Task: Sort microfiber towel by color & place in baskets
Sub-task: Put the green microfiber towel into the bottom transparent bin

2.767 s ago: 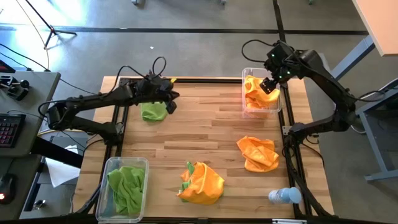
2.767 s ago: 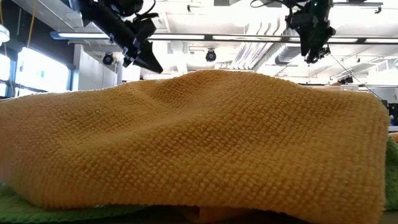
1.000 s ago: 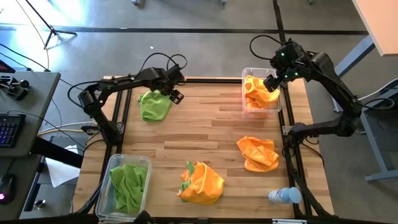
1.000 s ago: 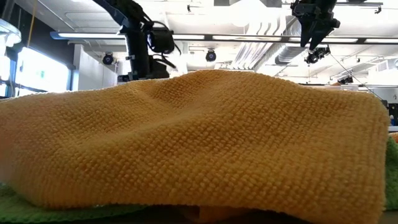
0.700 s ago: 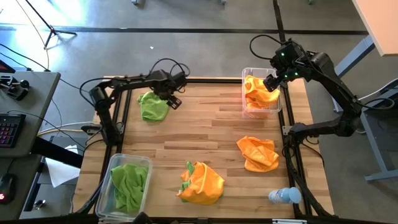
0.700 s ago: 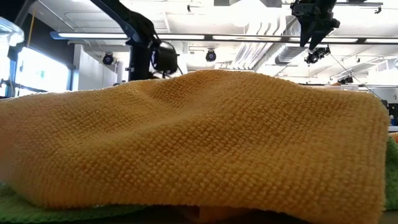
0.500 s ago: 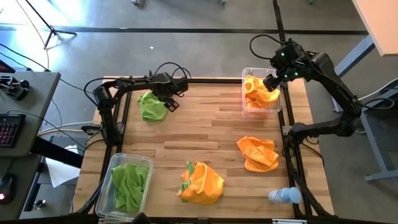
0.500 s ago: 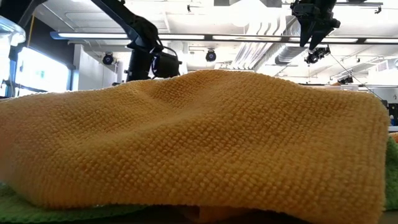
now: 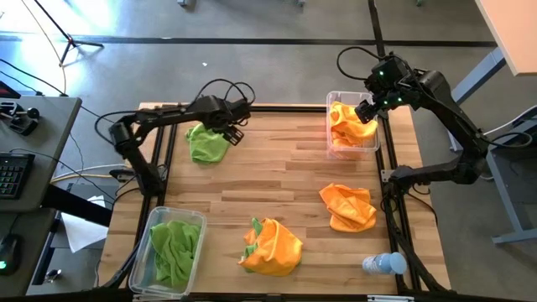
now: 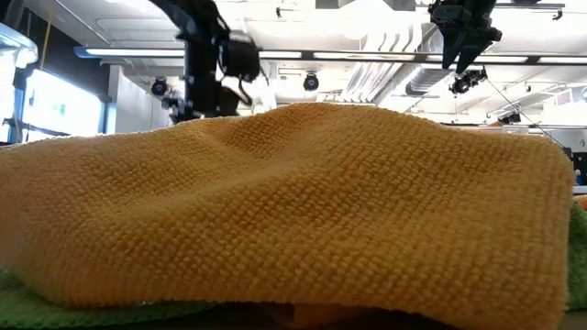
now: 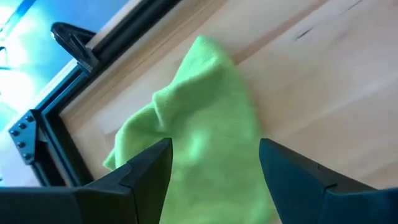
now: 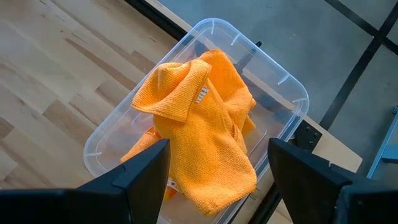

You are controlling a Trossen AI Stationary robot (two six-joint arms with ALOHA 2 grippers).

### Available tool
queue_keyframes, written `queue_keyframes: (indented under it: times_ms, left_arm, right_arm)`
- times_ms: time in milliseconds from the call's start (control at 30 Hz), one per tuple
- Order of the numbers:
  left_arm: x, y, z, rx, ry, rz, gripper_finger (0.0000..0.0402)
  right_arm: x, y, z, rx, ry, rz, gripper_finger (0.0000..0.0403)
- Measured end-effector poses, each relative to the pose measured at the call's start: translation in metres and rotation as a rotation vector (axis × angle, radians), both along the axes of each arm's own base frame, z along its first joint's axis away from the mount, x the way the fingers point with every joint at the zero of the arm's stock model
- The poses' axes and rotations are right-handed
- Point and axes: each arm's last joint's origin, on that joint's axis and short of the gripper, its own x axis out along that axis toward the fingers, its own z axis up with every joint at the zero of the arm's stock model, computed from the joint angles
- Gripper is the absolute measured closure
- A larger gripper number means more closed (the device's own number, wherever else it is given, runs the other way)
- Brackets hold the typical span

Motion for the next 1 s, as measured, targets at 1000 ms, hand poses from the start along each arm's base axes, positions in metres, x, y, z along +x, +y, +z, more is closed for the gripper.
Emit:
queue_keyframes:
  times_ms: [1000]
  left_arm:
    - [-0.099,-0.153,-0.078,0.386,-0.542,0.316,0.0175]
  right_arm:
    - [0.000,0.000,0.000,-0.011,0.006,0.023,0.0137]
